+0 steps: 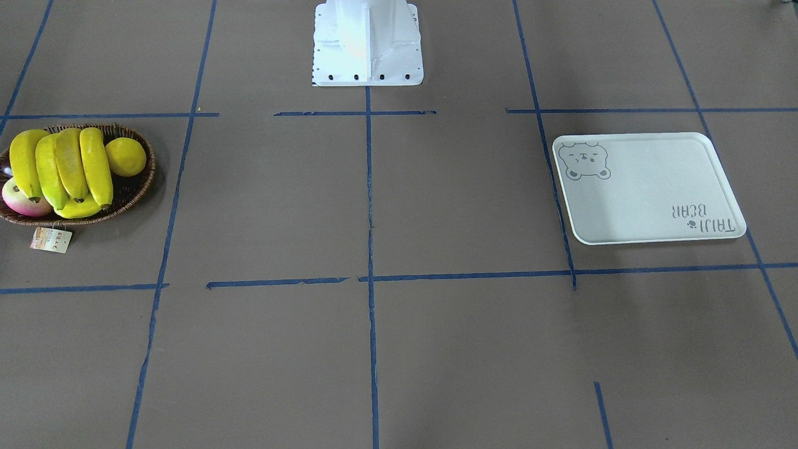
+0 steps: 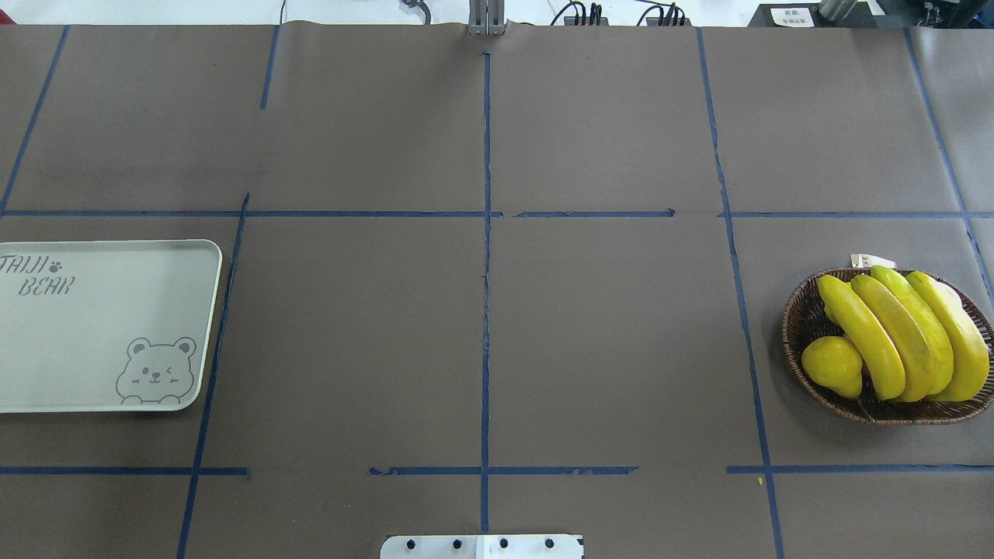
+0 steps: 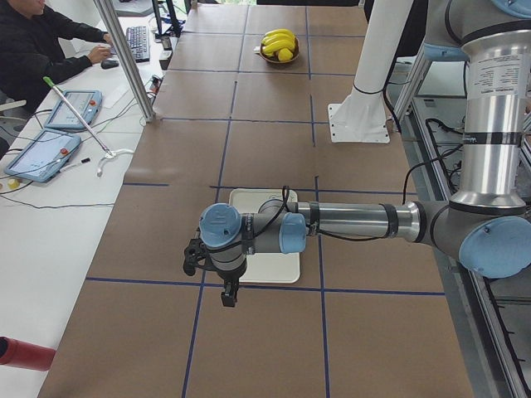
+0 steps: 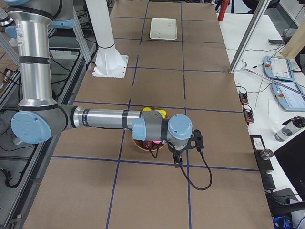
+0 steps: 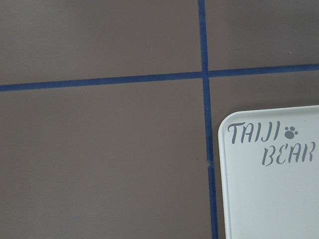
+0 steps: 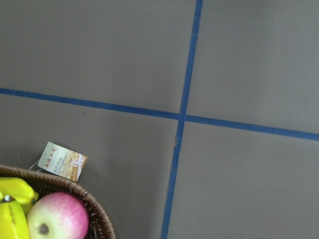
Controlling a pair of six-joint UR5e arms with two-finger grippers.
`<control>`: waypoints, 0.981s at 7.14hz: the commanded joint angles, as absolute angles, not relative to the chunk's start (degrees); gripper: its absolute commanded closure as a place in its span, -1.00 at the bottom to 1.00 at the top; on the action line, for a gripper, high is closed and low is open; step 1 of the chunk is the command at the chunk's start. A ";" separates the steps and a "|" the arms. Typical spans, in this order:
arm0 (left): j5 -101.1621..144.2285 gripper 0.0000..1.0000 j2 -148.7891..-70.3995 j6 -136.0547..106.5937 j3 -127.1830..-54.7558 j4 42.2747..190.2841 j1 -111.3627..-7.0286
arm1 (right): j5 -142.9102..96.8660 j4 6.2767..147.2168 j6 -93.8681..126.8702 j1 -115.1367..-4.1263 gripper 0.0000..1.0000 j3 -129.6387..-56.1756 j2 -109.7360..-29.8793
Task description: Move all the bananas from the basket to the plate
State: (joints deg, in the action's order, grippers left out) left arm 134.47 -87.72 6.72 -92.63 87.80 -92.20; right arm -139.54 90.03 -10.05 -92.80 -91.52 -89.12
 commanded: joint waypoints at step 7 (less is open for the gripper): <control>134.56 -1.00 -87.54 6.59 -93.95 87.80 -92.20 | -135.00 64.82 21.73 -76.59 -1.00 -113.99 -111.52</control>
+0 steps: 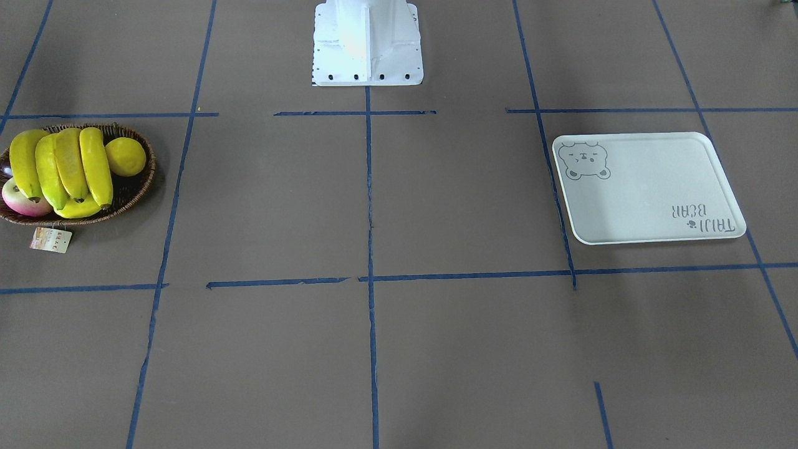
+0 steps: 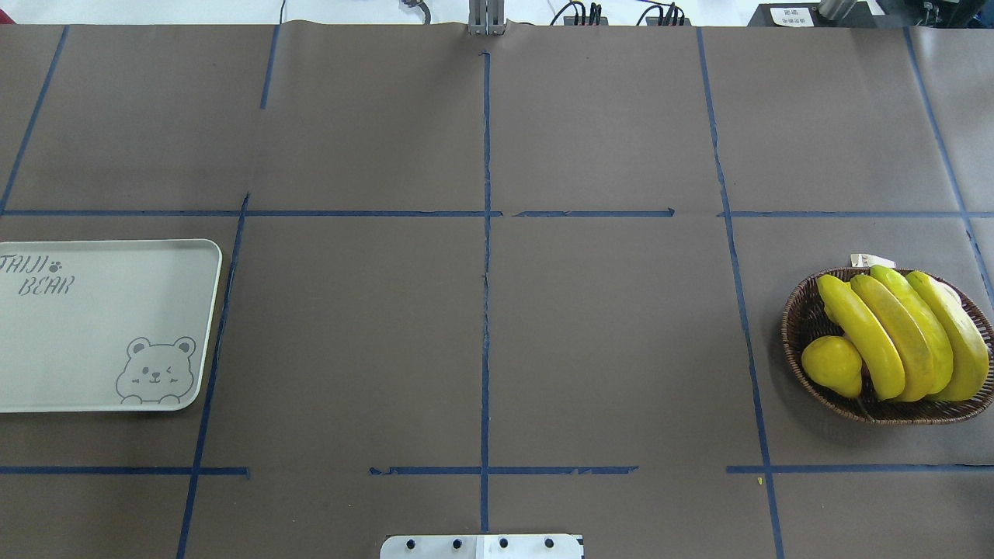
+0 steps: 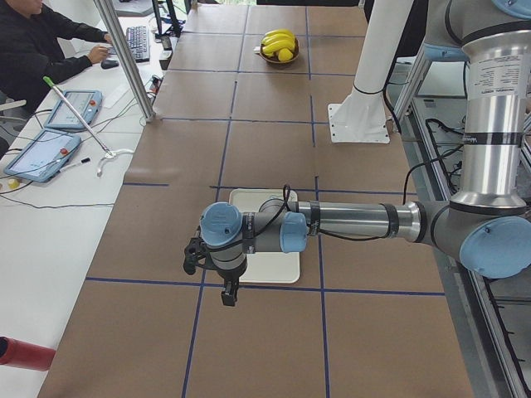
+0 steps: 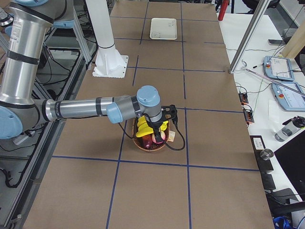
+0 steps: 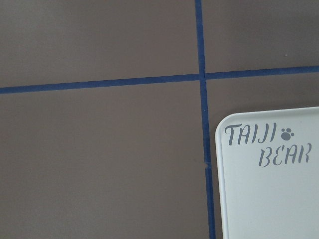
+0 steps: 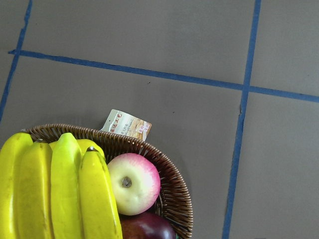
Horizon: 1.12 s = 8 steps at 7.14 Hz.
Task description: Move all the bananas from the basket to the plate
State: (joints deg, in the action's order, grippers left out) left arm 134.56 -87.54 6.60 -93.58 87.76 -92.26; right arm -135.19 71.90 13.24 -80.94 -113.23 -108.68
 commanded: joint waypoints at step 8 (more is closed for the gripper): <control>139.39 -1.00 -87.54 2.90 -92.99 90.69 -92.20 | -127.96 47.13 36.77 -61.88 -0.95 -108.74 -112.67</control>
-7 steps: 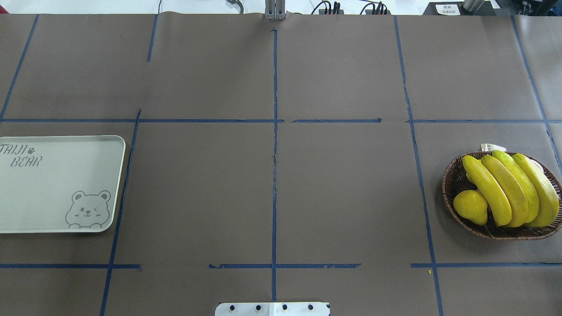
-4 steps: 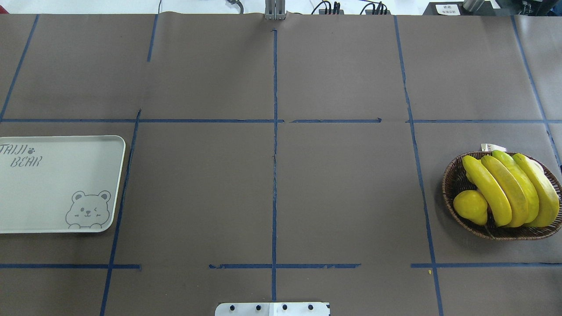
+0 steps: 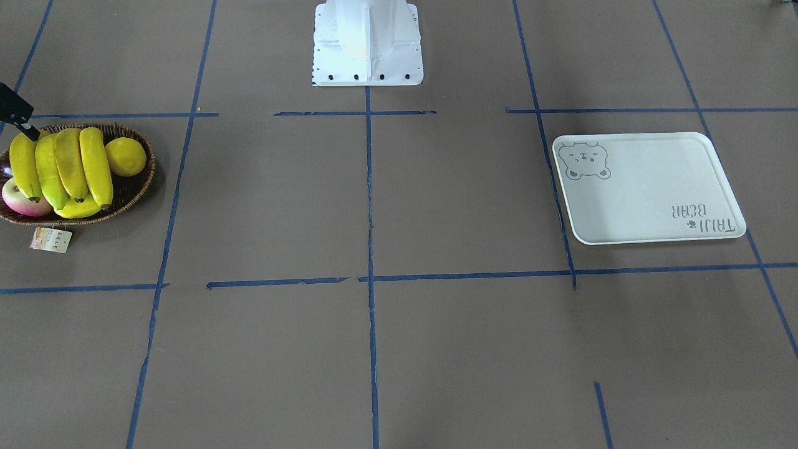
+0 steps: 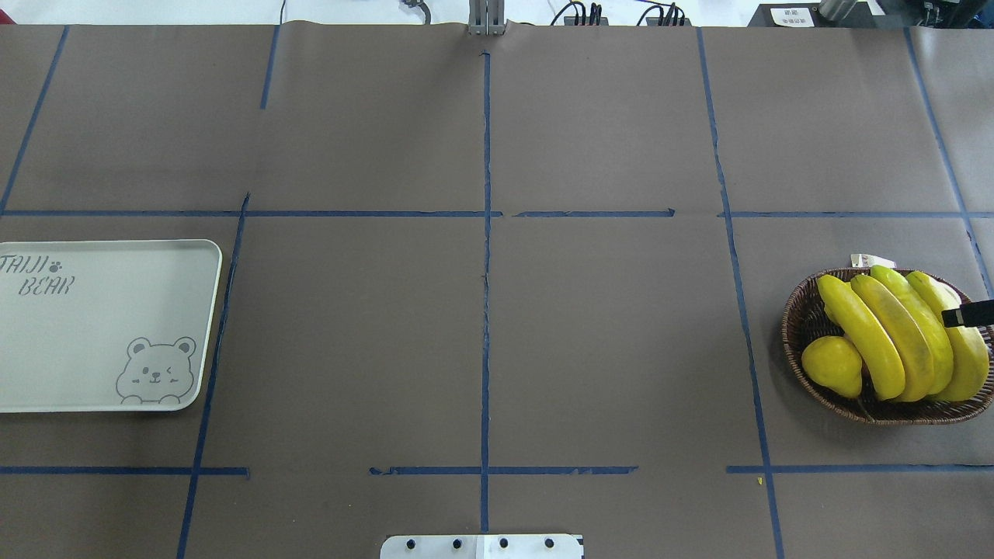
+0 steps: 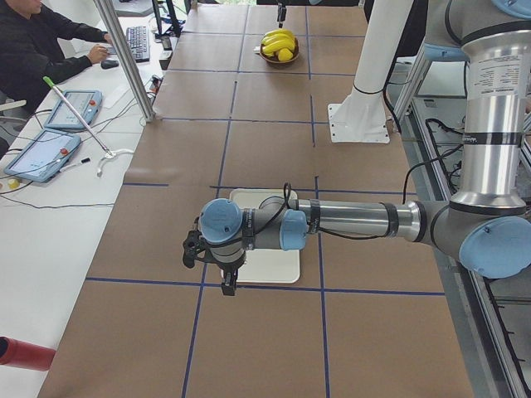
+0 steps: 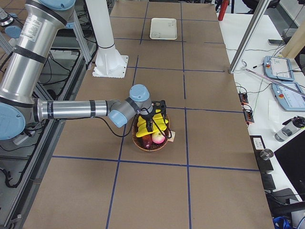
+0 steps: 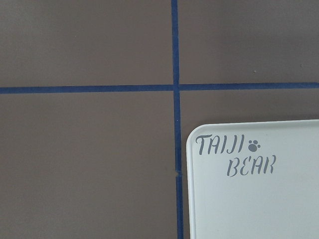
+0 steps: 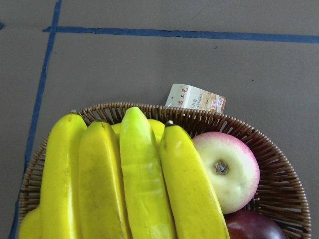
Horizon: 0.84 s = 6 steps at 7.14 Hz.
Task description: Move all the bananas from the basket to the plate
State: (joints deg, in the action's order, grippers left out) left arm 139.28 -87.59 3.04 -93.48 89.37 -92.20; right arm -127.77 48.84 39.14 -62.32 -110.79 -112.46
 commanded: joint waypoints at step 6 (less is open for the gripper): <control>139.66 -1.00 -87.63 2.81 -92.81 90.79 -92.20 | -129.02 43.07 32.96 -60.83 -0.45 -105.29 -114.17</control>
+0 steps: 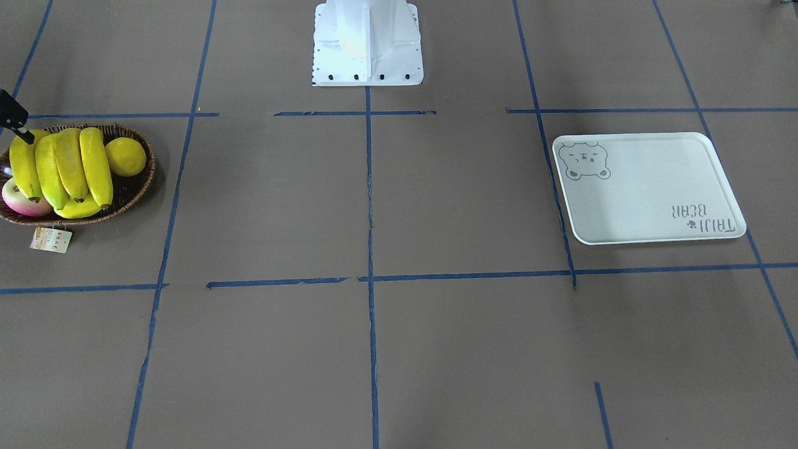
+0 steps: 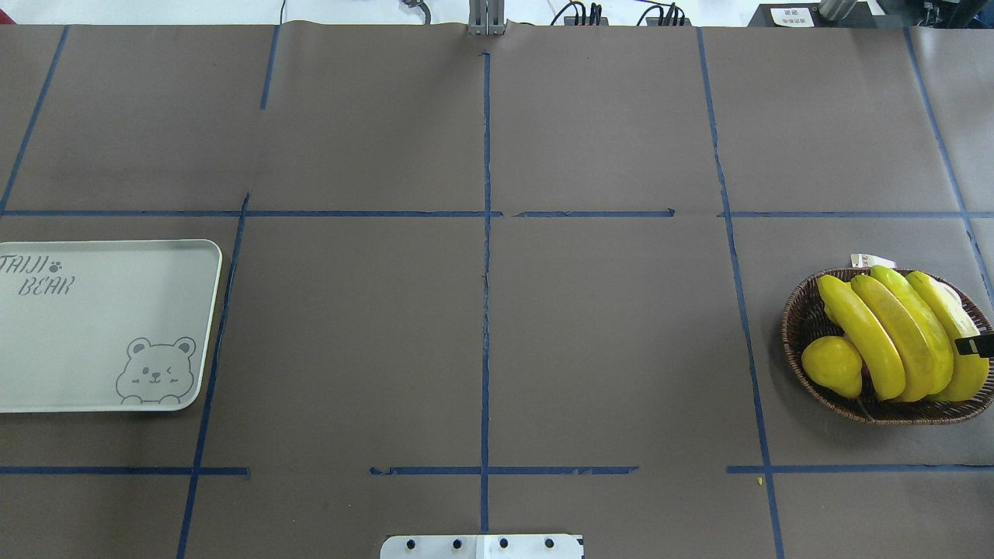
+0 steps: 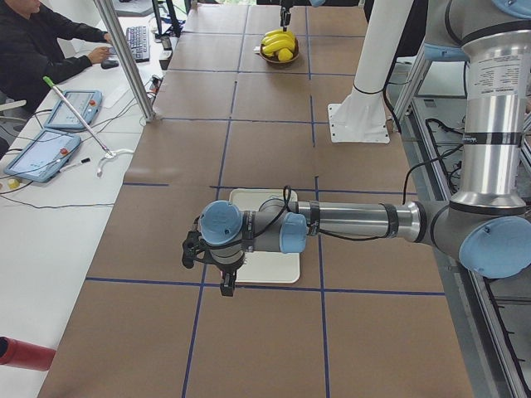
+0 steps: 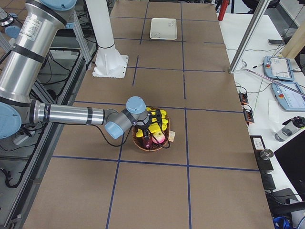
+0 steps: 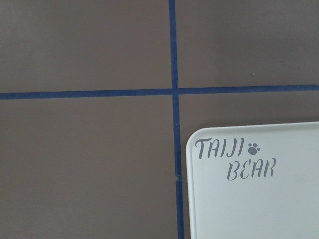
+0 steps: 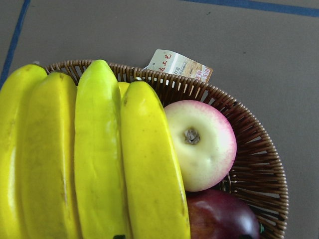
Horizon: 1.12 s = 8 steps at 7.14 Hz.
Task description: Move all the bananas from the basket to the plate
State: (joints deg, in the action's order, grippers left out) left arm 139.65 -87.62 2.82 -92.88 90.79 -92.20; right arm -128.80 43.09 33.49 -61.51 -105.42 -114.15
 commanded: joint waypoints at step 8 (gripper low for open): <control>139.66 -1.00 -87.63 2.99 -93.16 90.88 -92.20 | -130.33 42.80 31.38 -59.68 -0.19 -104.24 -114.52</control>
